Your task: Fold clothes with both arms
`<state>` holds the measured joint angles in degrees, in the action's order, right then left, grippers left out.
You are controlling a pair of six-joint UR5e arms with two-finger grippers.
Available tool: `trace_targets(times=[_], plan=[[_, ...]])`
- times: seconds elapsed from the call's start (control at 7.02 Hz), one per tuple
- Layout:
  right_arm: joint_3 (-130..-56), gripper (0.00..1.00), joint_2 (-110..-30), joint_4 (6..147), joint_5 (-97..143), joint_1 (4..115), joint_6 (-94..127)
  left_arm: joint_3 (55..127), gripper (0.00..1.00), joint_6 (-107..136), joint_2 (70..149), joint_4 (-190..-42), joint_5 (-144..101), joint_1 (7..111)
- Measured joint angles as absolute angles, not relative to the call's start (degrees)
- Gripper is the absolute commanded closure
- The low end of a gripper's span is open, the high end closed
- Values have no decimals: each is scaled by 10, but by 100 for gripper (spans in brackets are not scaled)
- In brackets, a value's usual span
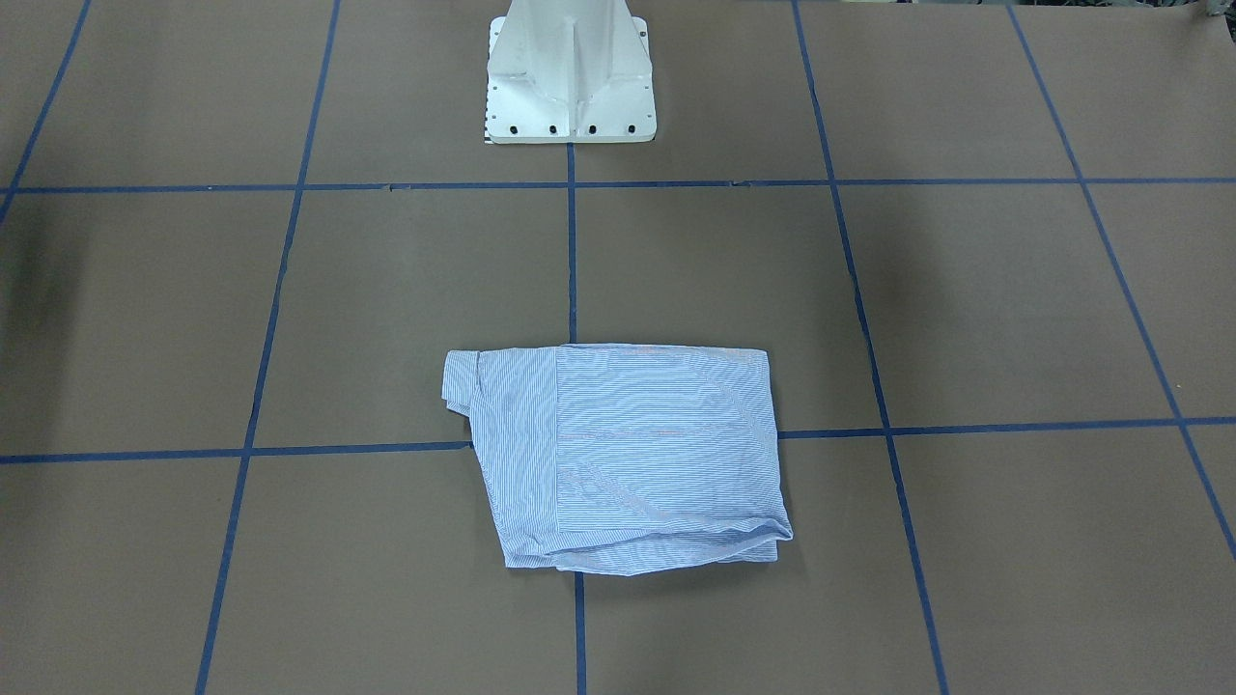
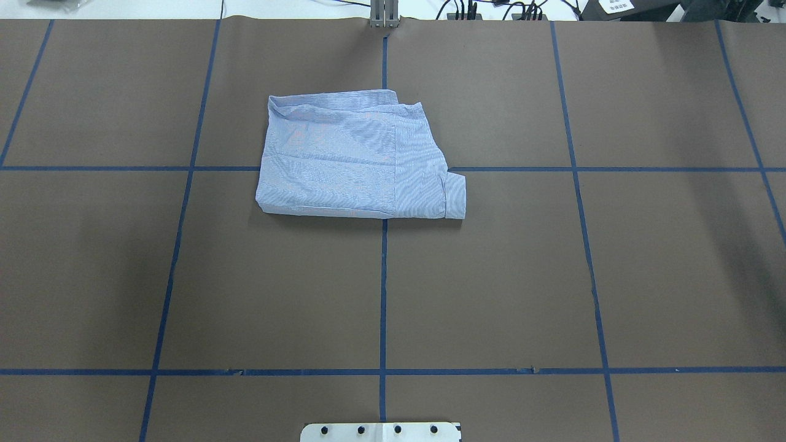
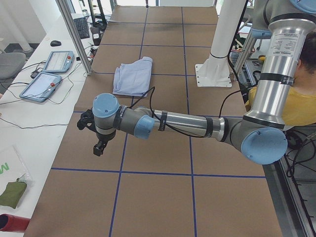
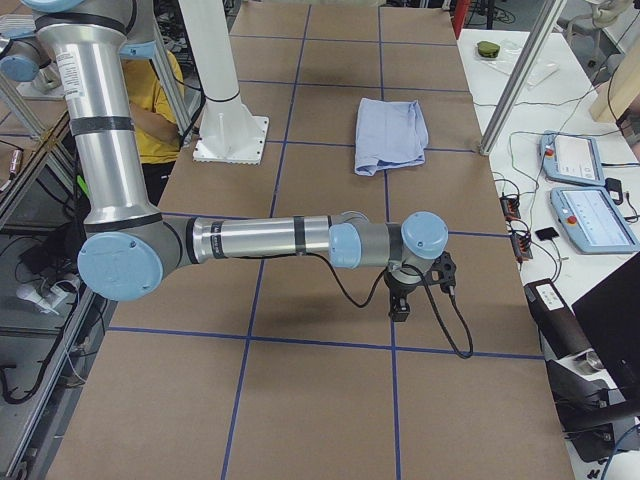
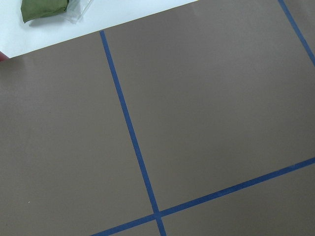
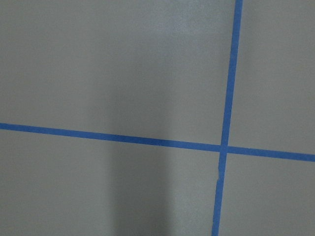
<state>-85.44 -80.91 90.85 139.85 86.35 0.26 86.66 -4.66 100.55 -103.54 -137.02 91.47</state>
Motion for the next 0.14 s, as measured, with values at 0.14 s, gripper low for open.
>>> trace_targets(times=[0.14], plan=[[-848, 0, -810, 897, 1399, 864, 3, 867, 1, -47, 1005, -1036, -1370, 915]])
